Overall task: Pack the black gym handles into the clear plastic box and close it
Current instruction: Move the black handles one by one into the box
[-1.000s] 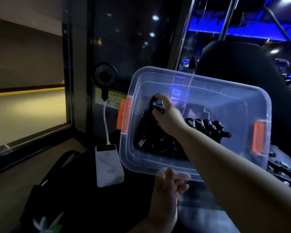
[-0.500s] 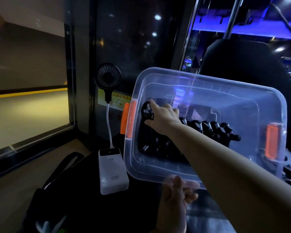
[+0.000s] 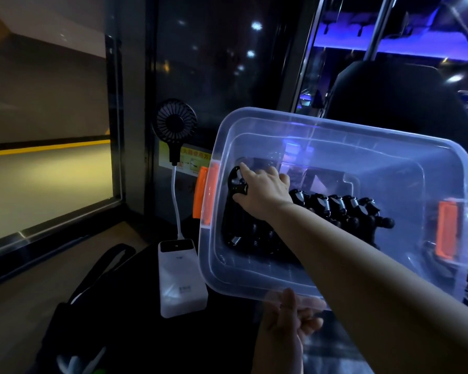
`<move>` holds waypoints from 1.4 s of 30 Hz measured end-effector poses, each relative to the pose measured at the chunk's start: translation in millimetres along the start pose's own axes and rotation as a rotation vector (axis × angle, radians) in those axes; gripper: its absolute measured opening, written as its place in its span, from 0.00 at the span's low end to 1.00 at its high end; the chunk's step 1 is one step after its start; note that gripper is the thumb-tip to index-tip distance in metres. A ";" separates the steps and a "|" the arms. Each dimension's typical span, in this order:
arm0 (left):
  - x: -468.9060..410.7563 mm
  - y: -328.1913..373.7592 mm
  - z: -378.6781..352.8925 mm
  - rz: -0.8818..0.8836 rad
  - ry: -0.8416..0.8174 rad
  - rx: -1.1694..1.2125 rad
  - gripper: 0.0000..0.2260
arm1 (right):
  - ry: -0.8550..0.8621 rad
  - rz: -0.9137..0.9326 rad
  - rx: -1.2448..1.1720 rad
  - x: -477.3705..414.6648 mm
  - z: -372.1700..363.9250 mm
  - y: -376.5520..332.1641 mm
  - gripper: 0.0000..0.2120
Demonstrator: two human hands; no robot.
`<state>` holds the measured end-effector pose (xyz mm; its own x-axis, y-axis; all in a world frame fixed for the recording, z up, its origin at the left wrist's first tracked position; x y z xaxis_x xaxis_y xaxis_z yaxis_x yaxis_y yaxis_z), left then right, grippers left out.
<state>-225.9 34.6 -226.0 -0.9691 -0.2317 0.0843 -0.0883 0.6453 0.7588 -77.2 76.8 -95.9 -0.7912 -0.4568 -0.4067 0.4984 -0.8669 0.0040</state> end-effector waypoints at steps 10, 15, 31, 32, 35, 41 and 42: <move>-2.0 1.4 7.1 -0.012 0.018 -0.094 0.14 | -0.238 0.266 -0.185 -11.6 0.8 15.9 0.58; 7.0 -3.8 -2.5 -0.061 -0.017 0.005 0.17 | -0.170 0.287 -0.185 -12.5 0.7 18.2 0.57; -7.3 -24.4 2.7 -0.093 0.028 -0.017 0.15 | -0.082 0.231 -0.194 -5.5 -6.2 33.9 0.48; -7.5 -24.7 3.5 -0.085 0.031 -0.030 0.15 | -0.082 0.231 -0.182 -5.6 -5.9 34.0 0.46; -5.2 -19.9 0.0 -0.062 0.034 -0.006 0.13 | -0.078 0.262 -0.150 -4.3 -4.5 25.4 0.42; -5.7 -11.5 -1.5 -0.058 0.063 0.059 0.15 | -0.155 0.269 -0.141 -12.2 -5.9 9.8 0.41; -5.9 -14.0 1.2 -0.063 0.069 0.056 0.15 | -0.181 0.256 -0.094 -15.1 -3.2 14.1 0.42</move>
<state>-219.2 27.9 -237.9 -0.9434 -0.3211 0.0832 -0.1631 0.6673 0.7267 -57.1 72.2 -92.7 -0.6818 -0.6931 -0.2339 0.7133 -0.7008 -0.0025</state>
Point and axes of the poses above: each hand's wrist, its own x-axis away from the middle knuckle, its own z-axis out of the back of the hand, y = z × x, the point moved 1 cm from there along -x, towards the middle knuckle, and after that the axes turned 1 degree about -z, right-handed, at the moved point
